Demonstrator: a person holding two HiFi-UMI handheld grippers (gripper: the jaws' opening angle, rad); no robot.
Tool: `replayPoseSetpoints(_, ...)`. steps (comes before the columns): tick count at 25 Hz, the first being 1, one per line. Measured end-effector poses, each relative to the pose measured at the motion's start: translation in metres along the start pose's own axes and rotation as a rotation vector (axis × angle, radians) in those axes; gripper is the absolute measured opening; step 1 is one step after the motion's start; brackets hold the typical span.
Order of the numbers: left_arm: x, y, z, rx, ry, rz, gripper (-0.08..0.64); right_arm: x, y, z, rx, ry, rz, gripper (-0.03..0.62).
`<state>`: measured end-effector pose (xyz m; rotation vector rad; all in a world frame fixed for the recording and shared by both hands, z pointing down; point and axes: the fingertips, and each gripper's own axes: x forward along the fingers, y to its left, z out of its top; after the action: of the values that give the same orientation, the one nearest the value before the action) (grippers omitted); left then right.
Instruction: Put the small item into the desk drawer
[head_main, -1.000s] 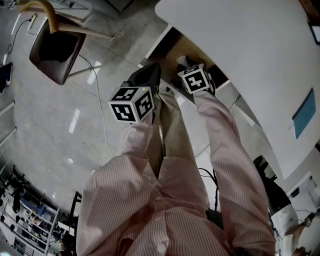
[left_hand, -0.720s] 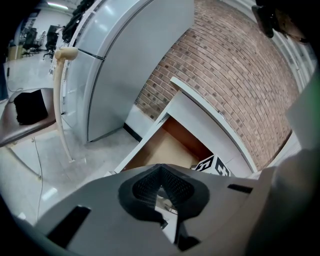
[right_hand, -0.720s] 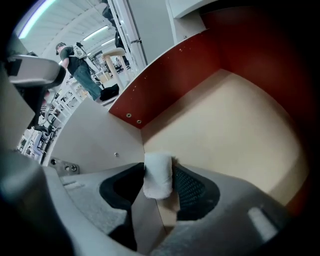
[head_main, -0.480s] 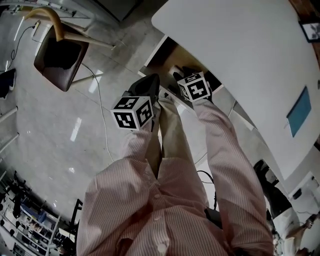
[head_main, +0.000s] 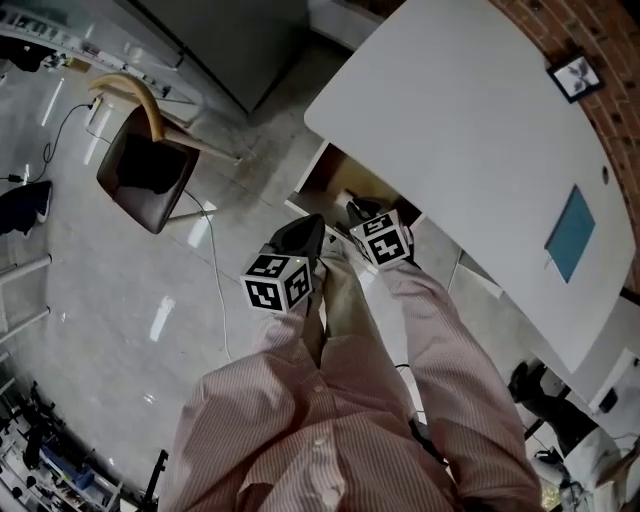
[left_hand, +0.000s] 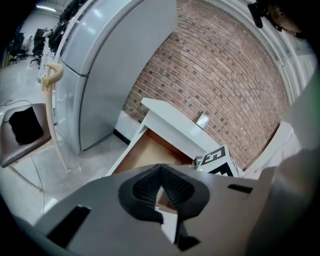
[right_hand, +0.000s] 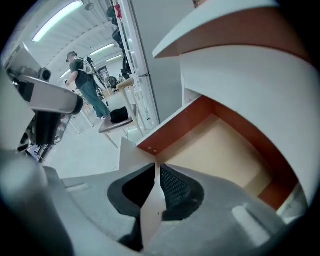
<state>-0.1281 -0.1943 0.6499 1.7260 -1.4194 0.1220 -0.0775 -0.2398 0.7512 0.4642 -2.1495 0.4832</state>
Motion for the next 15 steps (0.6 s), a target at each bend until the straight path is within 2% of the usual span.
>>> replayPoseSetpoints(7, -0.023, -0.021, 0.023, 0.054, -0.018, -0.029, -0.002, -0.051, 0.005, 0.029, -0.018, -0.097, -0.023, 0.008)
replayPoseSetpoints(15, -0.059, -0.033, 0.066, 0.125, -0.095, -0.038, -0.002, -0.116, 0.016, 0.061, 0.067, -0.248, -0.008, 0.006)
